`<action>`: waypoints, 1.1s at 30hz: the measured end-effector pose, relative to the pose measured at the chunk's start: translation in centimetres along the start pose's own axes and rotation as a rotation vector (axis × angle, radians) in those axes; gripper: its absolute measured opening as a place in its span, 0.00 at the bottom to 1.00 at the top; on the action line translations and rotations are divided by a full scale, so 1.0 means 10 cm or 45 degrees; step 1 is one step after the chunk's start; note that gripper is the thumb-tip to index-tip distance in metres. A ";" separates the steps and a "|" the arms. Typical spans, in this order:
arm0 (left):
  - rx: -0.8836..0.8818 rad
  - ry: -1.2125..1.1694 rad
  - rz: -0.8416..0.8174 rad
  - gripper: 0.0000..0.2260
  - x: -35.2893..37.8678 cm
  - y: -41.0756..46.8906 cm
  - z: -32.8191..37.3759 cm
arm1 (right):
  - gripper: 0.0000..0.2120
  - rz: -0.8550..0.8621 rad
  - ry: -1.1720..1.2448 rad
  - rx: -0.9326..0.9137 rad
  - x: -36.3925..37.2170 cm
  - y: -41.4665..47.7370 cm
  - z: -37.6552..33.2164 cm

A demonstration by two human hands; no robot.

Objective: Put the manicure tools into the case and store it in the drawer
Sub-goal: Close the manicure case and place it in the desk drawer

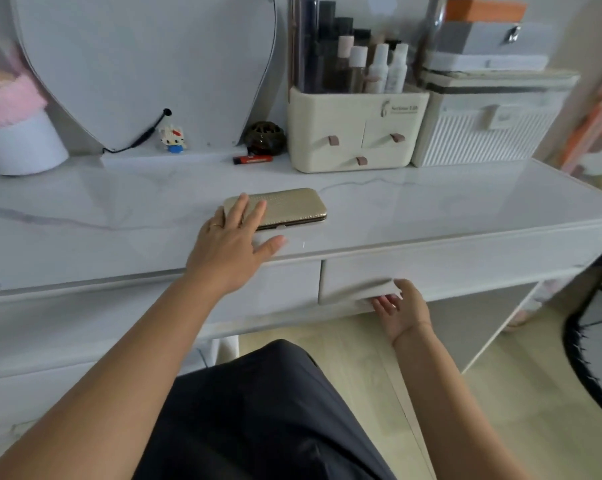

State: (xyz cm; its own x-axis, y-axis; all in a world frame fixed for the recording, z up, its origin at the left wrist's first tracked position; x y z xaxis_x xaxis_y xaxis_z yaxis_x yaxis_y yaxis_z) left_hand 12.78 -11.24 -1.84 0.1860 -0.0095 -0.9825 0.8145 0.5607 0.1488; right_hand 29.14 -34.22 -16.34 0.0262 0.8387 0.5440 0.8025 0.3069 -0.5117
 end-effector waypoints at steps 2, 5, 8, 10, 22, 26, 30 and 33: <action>0.000 -0.002 0.003 0.38 0.02 0.01 -0.01 | 0.11 -0.036 0.159 0.127 0.00 -0.01 0.01; 0.009 -0.011 0.006 0.38 0.03 0.02 -0.02 | 0.13 -0.067 0.233 0.336 -0.04 -0.05 0.02; 0.005 -0.019 0.019 0.38 0.02 0.01 -0.02 | 0.15 -0.076 0.247 0.432 -0.08 -0.08 0.00; 0.004 -0.017 0.025 0.38 0.02 0.01 -0.01 | 0.13 -0.084 0.220 0.436 -0.10 -0.08 0.00; 0.000 -0.009 0.027 0.37 0.02 0.00 -0.01 | 0.04 0.417 -0.669 -0.809 -0.76 -0.49 -0.60; 0.001 -0.012 0.023 0.38 0.03 0.01 -0.02 | 0.17 0.297 -1.171 -1.604 -0.31 -1.05 -0.98; -0.001 -0.022 0.033 0.39 0.03 0.01 -0.02 | 0.12 0.269 -1.549 -1.714 -0.11 -1.07 -1.03; -0.004 -0.014 0.024 0.39 0.03 0.00 -0.02 | 0.14 0.212 -1.640 -1.781 -0.11 -1.08 -1.04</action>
State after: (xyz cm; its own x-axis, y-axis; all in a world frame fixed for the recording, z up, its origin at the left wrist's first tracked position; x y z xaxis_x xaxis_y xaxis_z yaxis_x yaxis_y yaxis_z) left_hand 12.76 -11.05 -2.16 0.2073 -0.0076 -0.9783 0.8089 0.5637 0.1670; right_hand 26.69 -43.09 -4.48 0.2755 0.7971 -0.5373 0.6946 0.2213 0.6845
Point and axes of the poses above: each hand's wrist, its own y-axis towards the middle knuckle, its own x-axis out of the palm, z = x × y, the point moved 8 cm from there along y, towards the middle knuckle, and after that the axes turned 2 degrees about y, right-handed, at the moved point
